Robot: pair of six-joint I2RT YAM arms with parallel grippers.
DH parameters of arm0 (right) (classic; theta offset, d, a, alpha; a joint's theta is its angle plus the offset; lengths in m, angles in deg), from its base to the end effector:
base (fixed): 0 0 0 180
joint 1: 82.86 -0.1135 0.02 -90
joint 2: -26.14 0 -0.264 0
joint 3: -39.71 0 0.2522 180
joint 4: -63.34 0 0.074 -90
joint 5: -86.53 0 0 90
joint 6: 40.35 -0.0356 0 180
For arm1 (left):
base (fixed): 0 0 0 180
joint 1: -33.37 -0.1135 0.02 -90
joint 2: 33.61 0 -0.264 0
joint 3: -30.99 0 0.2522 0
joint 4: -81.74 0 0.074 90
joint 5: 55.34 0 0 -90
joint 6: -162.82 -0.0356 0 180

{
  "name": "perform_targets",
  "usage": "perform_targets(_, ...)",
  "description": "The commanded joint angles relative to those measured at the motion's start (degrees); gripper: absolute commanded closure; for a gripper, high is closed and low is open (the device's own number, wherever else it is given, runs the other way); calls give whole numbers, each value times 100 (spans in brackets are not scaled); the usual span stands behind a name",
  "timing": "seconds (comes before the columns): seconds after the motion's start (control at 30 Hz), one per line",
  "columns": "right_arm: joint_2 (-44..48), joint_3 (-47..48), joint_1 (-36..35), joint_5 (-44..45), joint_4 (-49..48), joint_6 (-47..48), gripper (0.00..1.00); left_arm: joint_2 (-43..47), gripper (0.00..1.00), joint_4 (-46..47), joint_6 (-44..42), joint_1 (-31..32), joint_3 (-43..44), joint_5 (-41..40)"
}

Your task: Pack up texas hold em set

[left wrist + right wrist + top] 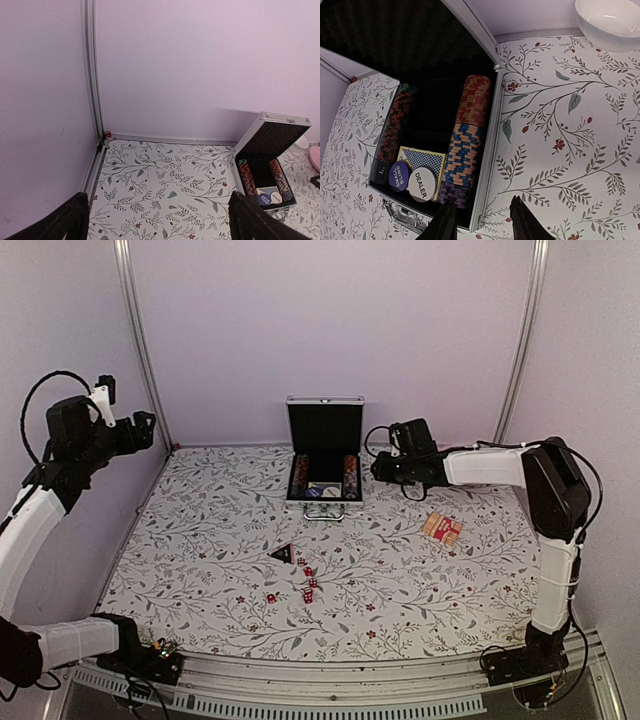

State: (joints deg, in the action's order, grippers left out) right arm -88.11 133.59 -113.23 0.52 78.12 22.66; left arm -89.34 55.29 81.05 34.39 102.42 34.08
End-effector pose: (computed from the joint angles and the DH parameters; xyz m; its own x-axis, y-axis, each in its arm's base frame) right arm 0.3933 0.2276 0.2034 -0.6492 0.1443 -0.7468 -0.1803 0.9247 0.3354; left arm 0.2218 -0.0036 0.3795 -0.1857 -0.1399 -0.9726 -0.0189 0.9901 -0.1388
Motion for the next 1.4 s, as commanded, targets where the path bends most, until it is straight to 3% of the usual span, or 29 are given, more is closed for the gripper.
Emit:
perform_targets(0.0, -709, 680, -132, 18, 467, -114, 64, -6, 3, 54, -238, 4, -116, -294)
perform_targets(0.17, -1271, 1250, -235, -118, 722, -105, 68, -9, 3, 28, -298, -4, -115, -306)
perform_targets(0.37, -1525, 1400, -273, -111, 794, -183, 79, 29, 3, 44, -305, -14, -142, -283)
perform_targets(0.97, -1836, 1595, -320, -266, 817, -183, 80, 26, 3, 49, -260, -14, -168, -179)
perform_targets(1.13, -1855, 1595, -364, -196, 921, -152, 94, 24, 3, 55, -260, -17, -167, -177)
perform_targets(1.37, -1757, 1530, -438, -154, 1092, -98, 96, 24, 3, 55, -269, -25, -177, -180)
